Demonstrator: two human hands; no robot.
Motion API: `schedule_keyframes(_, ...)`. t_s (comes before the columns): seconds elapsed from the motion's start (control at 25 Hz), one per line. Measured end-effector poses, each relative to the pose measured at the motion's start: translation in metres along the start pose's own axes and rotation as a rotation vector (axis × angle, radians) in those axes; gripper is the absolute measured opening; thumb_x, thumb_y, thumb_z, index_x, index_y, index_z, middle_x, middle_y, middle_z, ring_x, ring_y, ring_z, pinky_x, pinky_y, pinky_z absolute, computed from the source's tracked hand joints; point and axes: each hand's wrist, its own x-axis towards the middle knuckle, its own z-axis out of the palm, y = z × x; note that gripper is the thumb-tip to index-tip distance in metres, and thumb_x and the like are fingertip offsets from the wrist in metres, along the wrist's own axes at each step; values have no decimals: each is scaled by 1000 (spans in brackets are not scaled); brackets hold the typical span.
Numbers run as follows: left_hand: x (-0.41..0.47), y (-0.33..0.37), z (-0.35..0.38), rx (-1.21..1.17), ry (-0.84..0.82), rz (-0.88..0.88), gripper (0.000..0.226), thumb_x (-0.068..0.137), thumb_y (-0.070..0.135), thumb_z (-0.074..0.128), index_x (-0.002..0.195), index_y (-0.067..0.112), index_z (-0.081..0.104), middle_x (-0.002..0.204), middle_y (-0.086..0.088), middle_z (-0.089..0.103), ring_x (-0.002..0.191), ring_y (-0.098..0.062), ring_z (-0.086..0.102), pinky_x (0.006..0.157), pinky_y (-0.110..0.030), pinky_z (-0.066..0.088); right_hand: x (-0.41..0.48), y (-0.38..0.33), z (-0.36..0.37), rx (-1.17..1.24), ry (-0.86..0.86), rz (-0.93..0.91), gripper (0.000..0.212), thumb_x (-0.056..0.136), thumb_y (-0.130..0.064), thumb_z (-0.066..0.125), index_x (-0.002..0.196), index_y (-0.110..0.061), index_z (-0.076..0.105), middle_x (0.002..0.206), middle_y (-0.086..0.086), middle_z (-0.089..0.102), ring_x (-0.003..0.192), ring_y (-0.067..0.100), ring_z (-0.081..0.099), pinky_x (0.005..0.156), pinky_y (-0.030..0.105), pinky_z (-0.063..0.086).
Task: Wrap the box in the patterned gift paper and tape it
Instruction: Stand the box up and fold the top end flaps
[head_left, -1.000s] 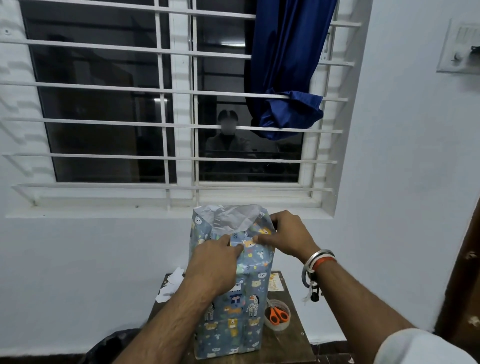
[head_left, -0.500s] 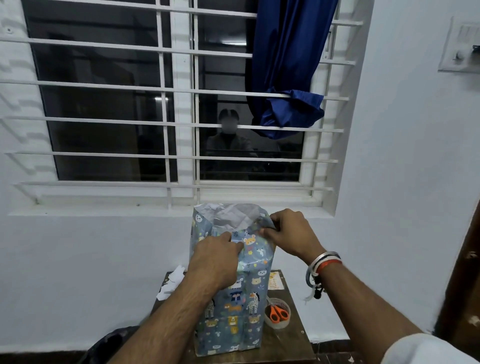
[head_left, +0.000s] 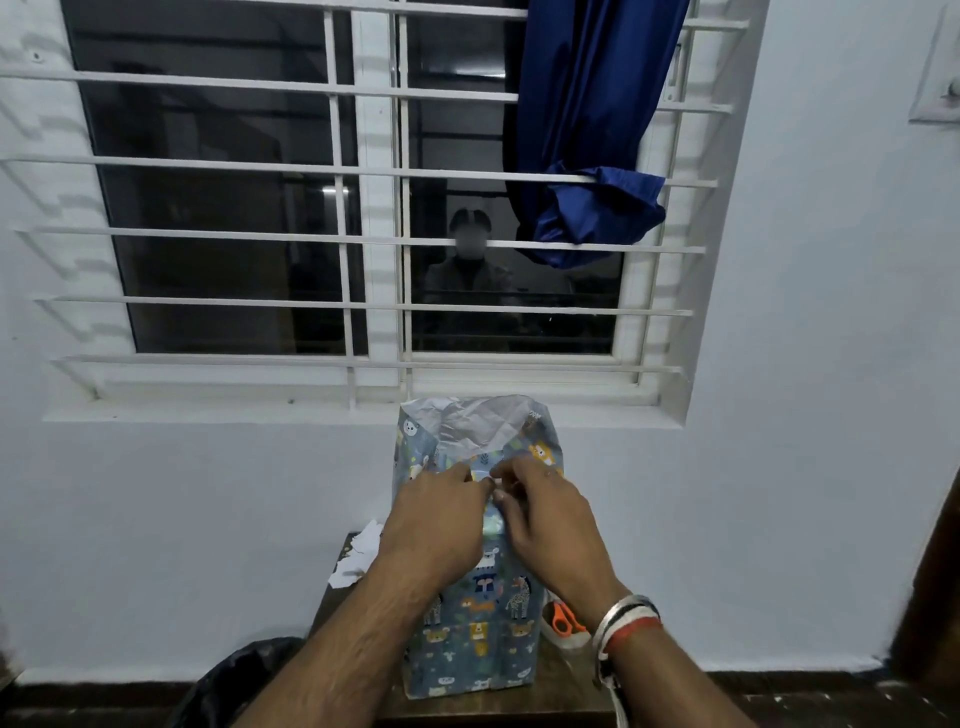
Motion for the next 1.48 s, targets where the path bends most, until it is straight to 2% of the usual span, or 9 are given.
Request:
schedule_keyframes(0.12,-4,-11,-12,32,5,128,37,96,23,54,132,29,59,122,3,63,108,-24,64,83,-36,50,-1,4,10,-63,-26,-39,21,99,-27,56,116,-34,65,100,-7,66,90,18,60,71,29,43)
schedule_keyframes(0.28,-5,-55,-48,0,260,188,31,92,47,64,121,37,59,125,15,59,104,-15,63,77,-32,48,7,-9,1,-212,-121,-134,36,100,-27,54,132,-44,61,98,0,60,92,25,60,70,31,40)
schedule_keyframes(0.48,20,-91,-67,-73,-127,17,45,84,71,63,117,42,60,103,14,66,94,-10,59,77,-32,52,22,-30,-11,-497,-383,-240,53,106,-23,41,151,-51,39,118,15,56,106,37,56,74,37,34)
schedule_keyframes(0.8,38,-105,-81,-187,-79,9,25,78,42,84,88,33,63,81,17,59,84,-10,59,70,-31,50,35,-40,-4,-664,-531,-255,51,111,-29,31,158,-49,24,149,26,43,115,43,60,88,43,51)
schedule_keyframes(0.88,23,-99,-71,-303,146,-83,31,76,45,85,93,36,60,87,15,63,83,-11,64,73,-32,53,36,-43,-5,-692,-548,-249,51,111,-30,30,158,-49,22,152,26,40,118,42,59,89,42,49)
schedule_keyframes(0.96,2,-85,-47,-508,373,-278,59,70,53,87,117,44,53,114,11,61,89,-12,66,82,-35,54,36,-47,-4,-710,-565,-231,51,111,-31,29,158,-49,22,154,25,38,118,41,59,87,41,48)
schedule_keyframes(1.08,-27,-53,-7,-927,376,-508,105,67,48,91,145,50,22,140,-6,57,113,-28,67,98,-47,54,39,-50,0,-710,-588,-201,51,111,-30,29,157,-50,22,156,26,36,125,41,54,94,43,46)
schedule_keyframes(1.24,-23,-25,19,-970,488,-642,97,87,16,75,157,39,11,84,4,67,87,-32,71,75,-36,54,40,-46,3,-695,-621,-191,56,110,-27,32,157,-54,17,160,28,29,134,40,48,100,45,45)
schedule_keyframes(1.48,-12,-17,17,-924,535,-749,100,92,13,68,162,40,3,90,-9,72,81,-31,66,80,-41,56,33,-48,-3,-703,-598,-189,55,111,-28,33,158,-52,19,159,26,31,129,42,52,100,45,44)
